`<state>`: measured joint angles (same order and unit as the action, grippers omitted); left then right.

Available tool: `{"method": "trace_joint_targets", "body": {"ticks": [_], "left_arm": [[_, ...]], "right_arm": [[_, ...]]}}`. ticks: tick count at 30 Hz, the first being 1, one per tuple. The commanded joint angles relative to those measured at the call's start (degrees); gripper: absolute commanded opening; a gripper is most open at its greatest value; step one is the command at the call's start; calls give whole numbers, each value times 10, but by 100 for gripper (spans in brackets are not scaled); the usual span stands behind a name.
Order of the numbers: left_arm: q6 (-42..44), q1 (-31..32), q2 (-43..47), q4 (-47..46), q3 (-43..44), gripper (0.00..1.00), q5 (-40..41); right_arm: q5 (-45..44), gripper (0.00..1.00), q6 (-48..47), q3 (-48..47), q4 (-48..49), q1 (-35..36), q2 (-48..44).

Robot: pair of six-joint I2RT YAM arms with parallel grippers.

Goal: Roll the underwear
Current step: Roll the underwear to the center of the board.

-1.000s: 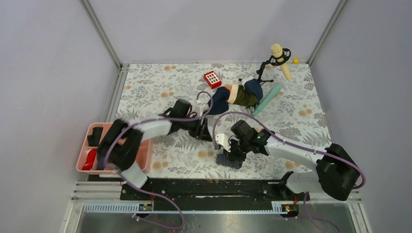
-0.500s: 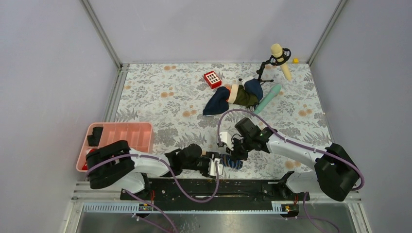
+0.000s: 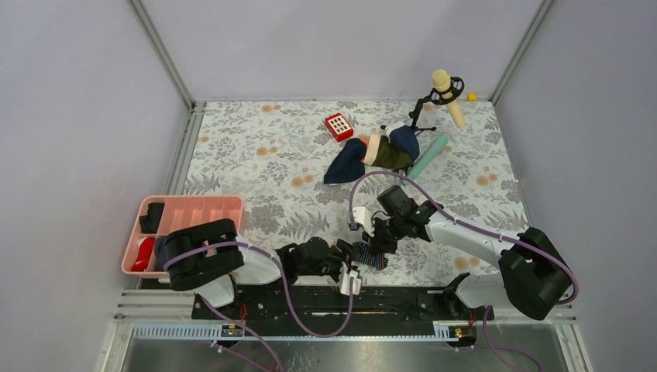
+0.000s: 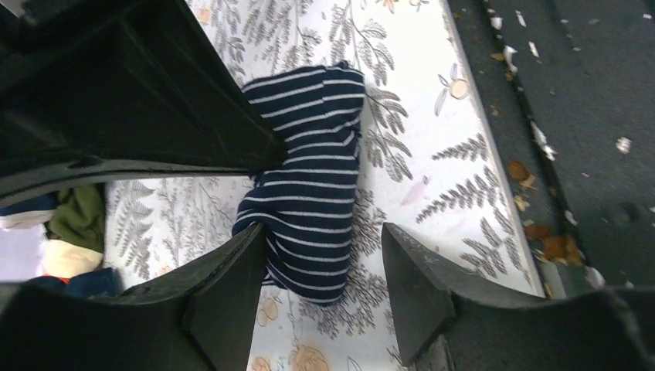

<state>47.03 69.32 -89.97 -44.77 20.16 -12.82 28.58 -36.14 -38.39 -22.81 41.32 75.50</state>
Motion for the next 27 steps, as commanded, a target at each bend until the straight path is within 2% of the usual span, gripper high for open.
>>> {"method": "trace_joint_targets", "body": {"ticks": [1,5,10,13,18,19,22,24,26,27], "left_arm": [[41,20,-50,-44,29,57,22],[54,20,-91,-32,58,57,57],[87,24,-126,43,87,53,67],[116,29,-135,124,105,39,41],[130,34,-144,221,119,1,5],[122,35,-144,229,121,0,5],[98,34,-140,258,129,0,8],[85,26,-127,271,131,0,6],[65,11,-112,283,135,0,-1],[54,2,-102,291,139,0,-6]], "right_arm": [[-37,0,-6,25,-73,-2,30],[-33,0,-7,24,-76,-5,31],[-33,0,-7,23,-76,-7,31],[-30,0,-8,23,-76,-10,32],[-29,0,-8,22,-76,-16,29],[-29,1,-9,22,-77,-16,28],[-19,23,-5,10,-85,-33,0],[47,38,10,-22,-111,-75,-44],[82,50,68,-62,-118,-114,-97],[83,62,110,-91,-128,-128,-120]]}}
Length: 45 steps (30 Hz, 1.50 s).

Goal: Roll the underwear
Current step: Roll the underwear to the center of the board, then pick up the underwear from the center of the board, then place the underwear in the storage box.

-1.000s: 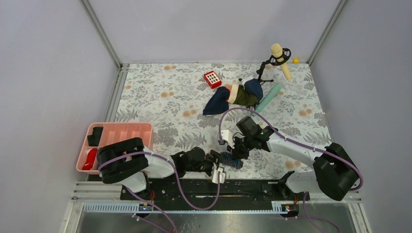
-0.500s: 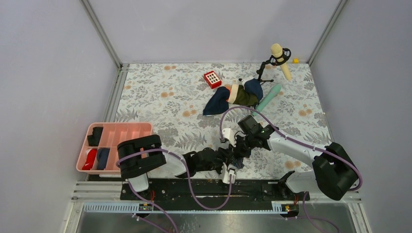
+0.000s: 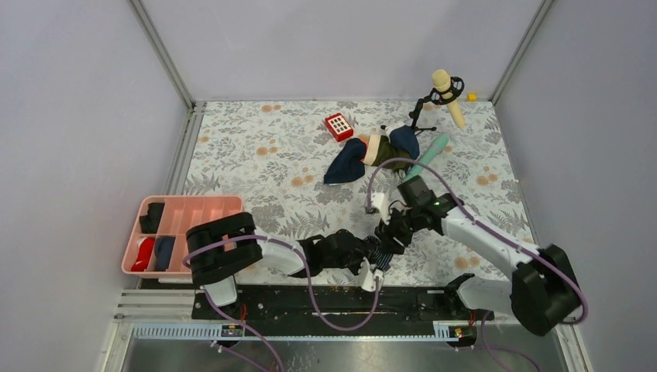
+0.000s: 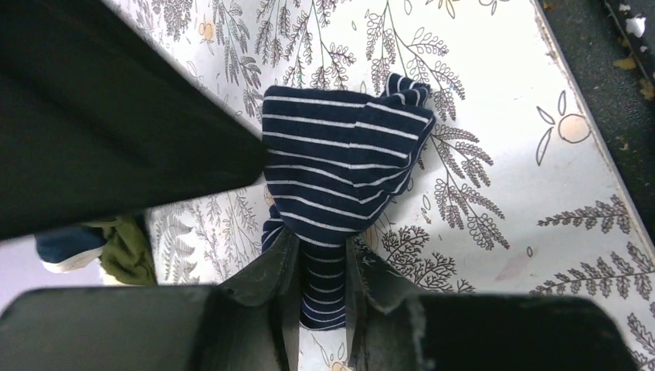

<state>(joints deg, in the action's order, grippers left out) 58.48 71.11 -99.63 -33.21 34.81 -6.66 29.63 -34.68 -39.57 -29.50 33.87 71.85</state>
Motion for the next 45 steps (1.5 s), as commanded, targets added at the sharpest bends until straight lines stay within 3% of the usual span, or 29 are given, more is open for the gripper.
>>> {"method": "trace_joint_targets", "body": {"ticks": [1,8,14,20,29,36,45], "left_arm": [[-70,-28,3,190,0,0,-77],[-178,-123,54,370,116,0,-152],[-203,-177,80,520,211,0,-166],[-220,-264,130,655,262,0,-126],[-198,-454,271,796,276,0,-79],[-255,-649,369,906,265,0,-66],[-330,-880,402,923,221,0,-51]], "right_arm": [[67,70,124,-108,-74,-64,-104],[-20,88,209,-255,-134,-95,-207],[-111,91,207,-253,-130,-96,-245],[-113,91,230,-233,-122,-116,-266],[-106,91,232,-236,-111,-123,-246],[-102,91,235,-252,-101,-123,-216],[-102,91,250,-239,-95,-127,-207]]}}
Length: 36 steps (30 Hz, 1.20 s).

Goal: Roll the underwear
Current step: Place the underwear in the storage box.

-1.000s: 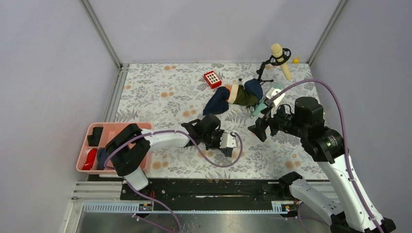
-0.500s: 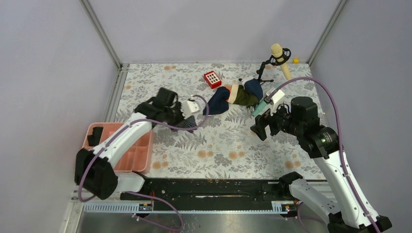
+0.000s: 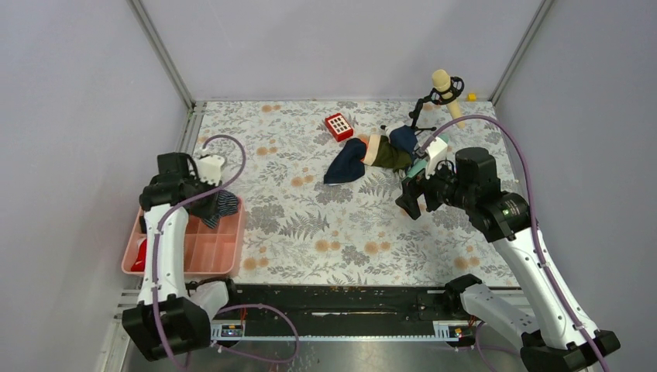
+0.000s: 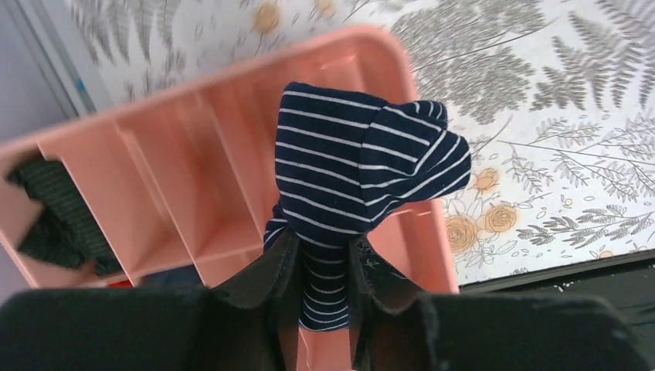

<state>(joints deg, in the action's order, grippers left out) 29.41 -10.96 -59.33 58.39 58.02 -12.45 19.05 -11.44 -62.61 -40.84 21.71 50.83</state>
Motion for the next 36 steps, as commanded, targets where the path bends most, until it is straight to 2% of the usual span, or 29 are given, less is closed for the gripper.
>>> {"method": "trace_joint_targets", "body": {"ticks": [1,4,8,15,22,36], "left_arm": [[-42,-73,-8,6,-8,0,6],[-43,-113,-33,0,15,0,6],[-42,-154,-35,-58,7,0,46],[-67,-219,-53,-122,-25,0,17],[-59,-289,-70,-147,-20,0,-3],[-55,-308,-154,-181,3,0,7]], "right_arm": [[6,91,21,-8,18,-6,5],[16,91,22,-15,-1,-7,15],[44,90,28,-28,-29,-7,34],[59,89,24,-61,-67,-7,85],[55,89,21,-65,-67,-7,94],[44,89,18,-22,-60,-7,67]]}}
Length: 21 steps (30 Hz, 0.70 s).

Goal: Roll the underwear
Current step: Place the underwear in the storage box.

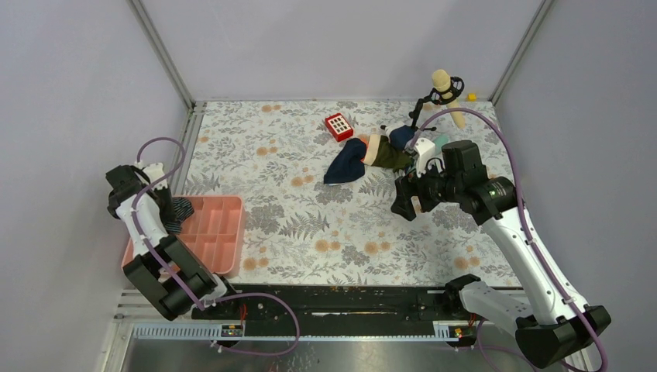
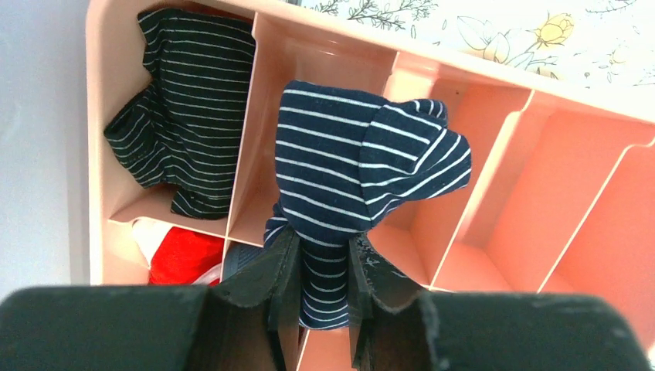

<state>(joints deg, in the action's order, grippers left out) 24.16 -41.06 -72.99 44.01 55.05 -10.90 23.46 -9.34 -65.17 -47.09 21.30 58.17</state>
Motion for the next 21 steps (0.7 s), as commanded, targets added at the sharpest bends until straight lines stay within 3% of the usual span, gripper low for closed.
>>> {"method": "trace_joint_targets", "body": {"ticks": [1,21], "left_arm": [[-5,-9,-25,-37,35,0,-10],[-6,-30,-137,-93,52,0,20]], "right_arm": [[0,88,-3,5,3,-3,-6],[4,88,-2,7,13,-3,6]]}}
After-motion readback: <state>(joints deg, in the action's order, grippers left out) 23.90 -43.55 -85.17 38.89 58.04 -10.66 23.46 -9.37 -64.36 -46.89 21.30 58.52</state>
